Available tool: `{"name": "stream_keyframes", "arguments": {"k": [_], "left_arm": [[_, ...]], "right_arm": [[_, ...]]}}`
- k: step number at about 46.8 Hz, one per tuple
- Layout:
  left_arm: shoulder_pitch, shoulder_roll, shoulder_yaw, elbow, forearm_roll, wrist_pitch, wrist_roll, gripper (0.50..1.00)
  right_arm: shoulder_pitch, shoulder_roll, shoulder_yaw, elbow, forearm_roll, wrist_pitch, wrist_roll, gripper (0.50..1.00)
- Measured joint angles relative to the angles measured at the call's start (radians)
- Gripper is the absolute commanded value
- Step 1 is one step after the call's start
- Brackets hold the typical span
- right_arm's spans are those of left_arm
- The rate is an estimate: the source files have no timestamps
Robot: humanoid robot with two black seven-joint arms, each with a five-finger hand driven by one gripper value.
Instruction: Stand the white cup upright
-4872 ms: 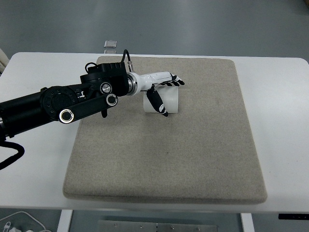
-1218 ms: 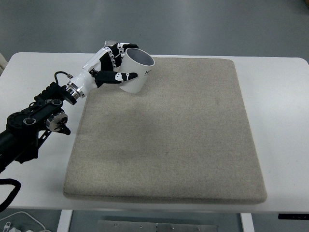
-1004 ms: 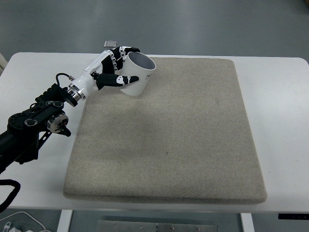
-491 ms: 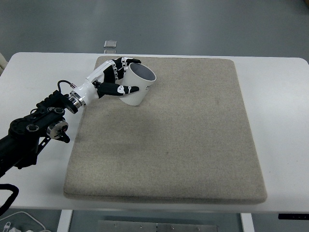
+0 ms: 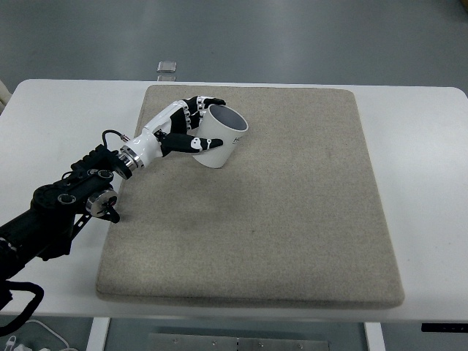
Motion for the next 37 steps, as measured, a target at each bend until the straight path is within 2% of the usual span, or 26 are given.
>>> {"name": "stream_keyframes", "arguments": {"k": [2,23,37], "left_arm": [[0.0,0.0,0.0,0.0,-0.001,-0.002,0.0,0.998],[-0.007,0.014,-0.013,-0.014,-0.011,-0.035,0.0,1.0],[-0.001,0.055,-0.021,-0.04,-0.016,-0.053,0.0,1.0]], "right_arm": [[0.0,0.0,0.0,0.0,0.0,0.0,0.0,0.93],[0.0,0.0,0.0,0.0,0.0,-0.001,0.0,0.93],[0.0,0.0,0.0,0.0,0.0,0.0,0.0,0.93]]}}
